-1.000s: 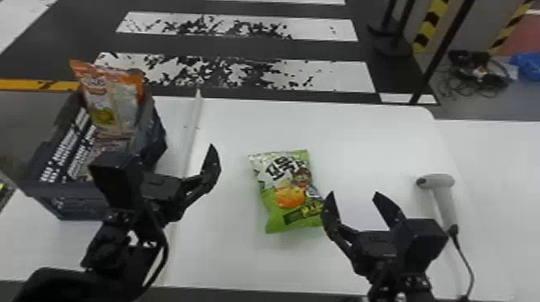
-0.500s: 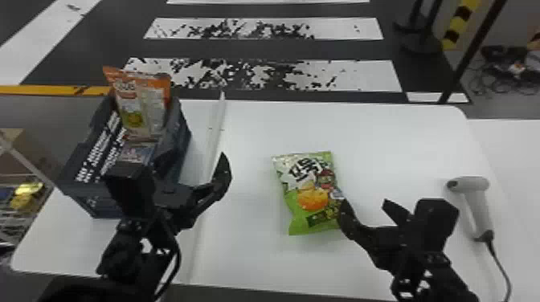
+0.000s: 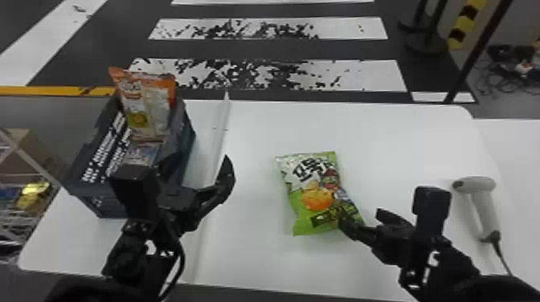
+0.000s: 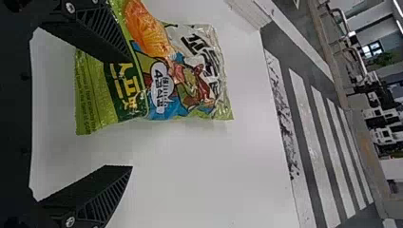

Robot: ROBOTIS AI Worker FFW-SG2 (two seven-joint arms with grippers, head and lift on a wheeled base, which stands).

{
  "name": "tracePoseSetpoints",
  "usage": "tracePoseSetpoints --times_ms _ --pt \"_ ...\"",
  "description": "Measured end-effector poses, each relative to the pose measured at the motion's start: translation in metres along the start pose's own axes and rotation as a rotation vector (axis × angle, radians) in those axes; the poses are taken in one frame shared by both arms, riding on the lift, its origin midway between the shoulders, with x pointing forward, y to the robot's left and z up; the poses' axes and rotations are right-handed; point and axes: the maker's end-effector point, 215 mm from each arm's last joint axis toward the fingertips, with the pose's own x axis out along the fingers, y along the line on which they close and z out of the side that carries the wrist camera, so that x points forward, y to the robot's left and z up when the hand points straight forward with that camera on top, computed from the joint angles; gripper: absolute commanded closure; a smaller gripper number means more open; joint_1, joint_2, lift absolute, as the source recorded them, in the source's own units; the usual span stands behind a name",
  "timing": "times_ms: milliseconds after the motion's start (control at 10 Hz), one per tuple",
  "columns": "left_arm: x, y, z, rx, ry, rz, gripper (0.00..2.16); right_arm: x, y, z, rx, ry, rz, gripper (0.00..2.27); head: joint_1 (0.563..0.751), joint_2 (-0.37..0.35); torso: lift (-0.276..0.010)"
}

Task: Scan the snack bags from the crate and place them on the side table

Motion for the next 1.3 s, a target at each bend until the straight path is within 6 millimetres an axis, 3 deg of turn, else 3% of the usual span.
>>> tracePoseSetpoints --times_ms 300,400,500,600,700,1100,1300 --pt "0.001 0.001 -0.008 -0.002 0.014 0.000 0.04 0.010 0.001 -0.012 0.125 0.093 0.113 0.12 0.695 0.085 -0.081" --pt "0.002 0.000 -0.010 -0.007 0.017 -0.006 0.04 0.012 0.002 -0.016 0.163 0.121 0.145 0.42 0.695 0.088 -0.081" --pt "0.004 -0.001 -0.011 -0.012 0.019 -0.012 0.04 0.011 0.004 -0.016 0.193 0.125 0.181 1.14 0.695 0.089 -0.081" --pt "0.006 -0.002 -0.013 -0.015 0.023 -0.016 0.04 0.009 0.007 -0.012 0.232 0.114 0.221 2.11 0.695 0.090 -0.081" --pt "0.007 -0.002 -0.016 -0.017 0.027 -0.020 0.04 0.008 0.005 -0.007 0.269 0.101 0.237 2.26 0.695 0.087 -0.081" --pt "0.007 -0.002 -0.019 -0.026 0.033 -0.027 0.04 -0.006 0.008 0.010 0.373 0.073 0.319 2.26 0.695 0.080 -0.081" --pt "0.007 -0.002 -0.019 -0.028 0.032 -0.032 0.04 -0.020 0.002 0.028 0.365 0.051 0.315 2.26 0.695 0.065 -0.081"
